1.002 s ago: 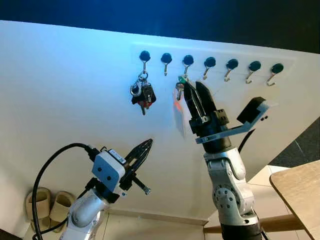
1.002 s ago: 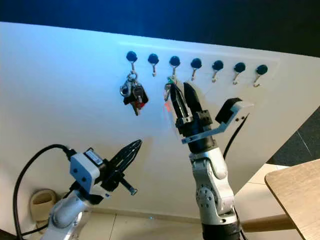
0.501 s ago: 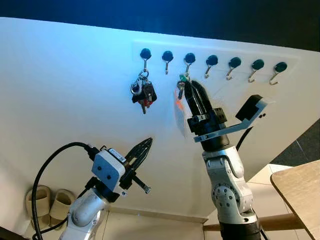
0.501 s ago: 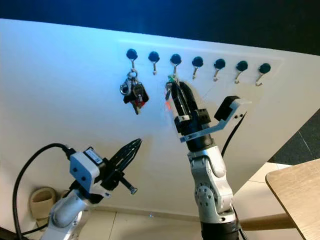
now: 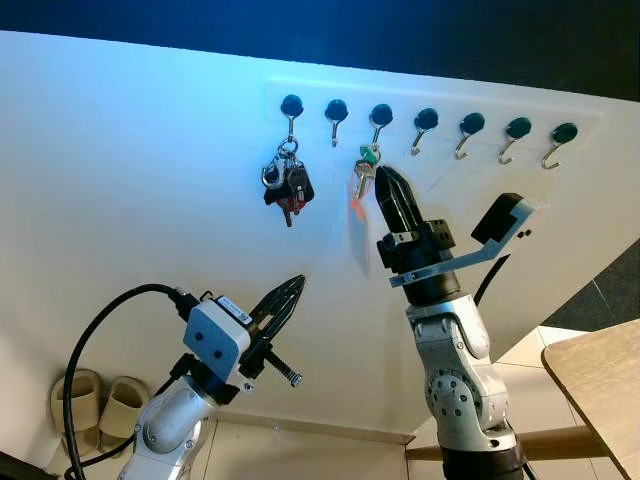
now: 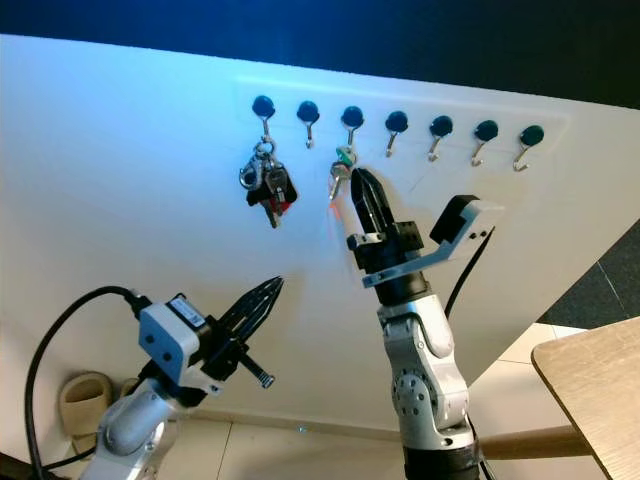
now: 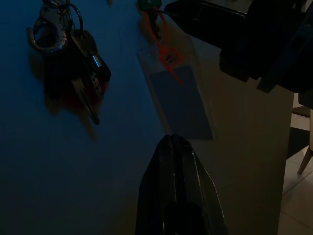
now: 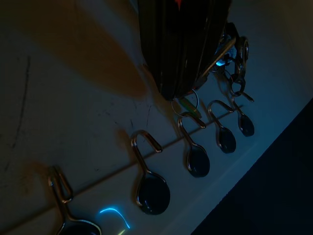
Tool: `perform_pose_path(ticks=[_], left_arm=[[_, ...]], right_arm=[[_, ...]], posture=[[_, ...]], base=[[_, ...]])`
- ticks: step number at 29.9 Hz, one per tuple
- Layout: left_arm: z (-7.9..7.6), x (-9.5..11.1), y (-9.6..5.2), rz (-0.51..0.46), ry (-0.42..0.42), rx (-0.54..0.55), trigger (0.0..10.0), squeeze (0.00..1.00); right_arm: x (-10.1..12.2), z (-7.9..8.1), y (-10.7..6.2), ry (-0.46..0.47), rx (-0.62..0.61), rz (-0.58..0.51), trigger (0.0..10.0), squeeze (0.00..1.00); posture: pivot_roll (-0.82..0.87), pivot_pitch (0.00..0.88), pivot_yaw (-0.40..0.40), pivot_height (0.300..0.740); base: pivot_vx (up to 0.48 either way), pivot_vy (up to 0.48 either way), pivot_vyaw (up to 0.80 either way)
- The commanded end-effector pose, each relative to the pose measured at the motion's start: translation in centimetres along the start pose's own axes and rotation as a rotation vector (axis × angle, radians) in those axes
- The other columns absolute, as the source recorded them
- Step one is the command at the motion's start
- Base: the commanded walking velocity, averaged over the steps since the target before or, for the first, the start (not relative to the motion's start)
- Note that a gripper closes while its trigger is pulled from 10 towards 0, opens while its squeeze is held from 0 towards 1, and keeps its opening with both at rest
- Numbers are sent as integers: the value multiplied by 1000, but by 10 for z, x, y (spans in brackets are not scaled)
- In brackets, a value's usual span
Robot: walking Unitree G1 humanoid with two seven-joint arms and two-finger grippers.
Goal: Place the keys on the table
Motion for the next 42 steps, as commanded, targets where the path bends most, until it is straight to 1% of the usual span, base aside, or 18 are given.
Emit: perform_pose_path(ticks=[1, 5, 6, 8, 9, 11, 12, 13, 17, 18, 19, 20, 27, 35, 42], left_arm=[[-5, 2, 0, 1, 0, -18, 10000, 0], [-5, 2, 0, 0, 1, -18, 10000, 0], [-5, 3, 0, 0, 2, -18, 10000, 0], [-5, 3, 0, -1, 3, -18, 10000, 0], [-5, 3, 0, -1, 3, -19, 10000, 0], [-5, 3, 0, -1, 3, -19, 10000, 0], [-5, 4, 0, -1, 3, -18, 10000, 0], [-5, 4, 0, -2, 3, -17, 10000, 0], [-5, 5, 0, -3, 3, -15, 10000, 0], [-5, 4, 0, -3, 3, -15, 10000, 0], [-5, 4, 0, -3, 3, -15, 10000, 0], [-5, 4, 0, -3, 2, -16, 10000, 0], [-6, 4, 0, -5, 3, -18, 10000, 0], [-8, 5, 0, -5, 2, -24, 10000, 0], [-9, 5, 0, -4, 2, -28, 10000, 0]], right_arm=[[8, 2, -1, -6, 8, -26, 0, 0], [9, 3, 0, -9, 12, -29, 0, 0], [7, 6, 0, -34, 33, -11, 3922, 0], [5, 9, -1, -52, 47, 2, 3922, 0], [-2, 11, -6, -99, 71, 35, 10000, 286], [-2, 11, -6, -99, 71, 35, 10000, 286], [-7, 12, -11, -133, 85, 62, 10000, 820], [-11, 12, -14, -156, 91, 79, 10000, 1000], [-14, 11, -16, -189, 84, 97, 10000, 1000], [-14, 10, -16, -198, 79, 99, 10000, 941], [-14, 10, -16, -198, 79, 99, 10000, 941], [-14, 9, -15, -205, 72, 100, 10000, 0], [-8, 6, -9, -220, 54, 66, 10000, 0], [-13, 10, -2, -202, 69, 65, 10000, 0], [-16, 11, 0, -178, 55, 71, 10000, 0]], posture=[[80, 113, -79, 740], [80, 113, -79, 740], [79, 113, -79, 740], [79, 113, -79, 740], [77, 117, -80, 740], [77, 117, -80, 740], [78, 119, -80, 740], [77, 121, -80, 740], [76, 122, -78, 740], [76, 121, -78, 740], [76, 121, -78, 740], [76, 120, -78, 740], [75, 113, -78, 740], [76, 108, -78, 740], [77, 105, -81, 740]], base=[[0, 0, 0], [0, 0, 0], [0, 0, 0], [0, 0, 0], [0, 0, 0], [0, 0, 0], [0, 0, 0], [0, 0, 0], [0, 0, 0], [0, 0, 0], [0, 0, 0], [0, 0, 0], [0, 0, 0], [0, 0, 0], [0, 0, 0]])
Point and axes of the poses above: a point about 5 cm out from each wrist's last joint towards the gripper, its own y axis pointing out of the wrist towards the gripper, its own x axis along the axis of the wrist's last joint, z = x × y, the point moved 5 cm from there along y, pointing out of the wrist towards the gripper, and after that the axes turned 14 degrees about y, right-handed, at the moved point
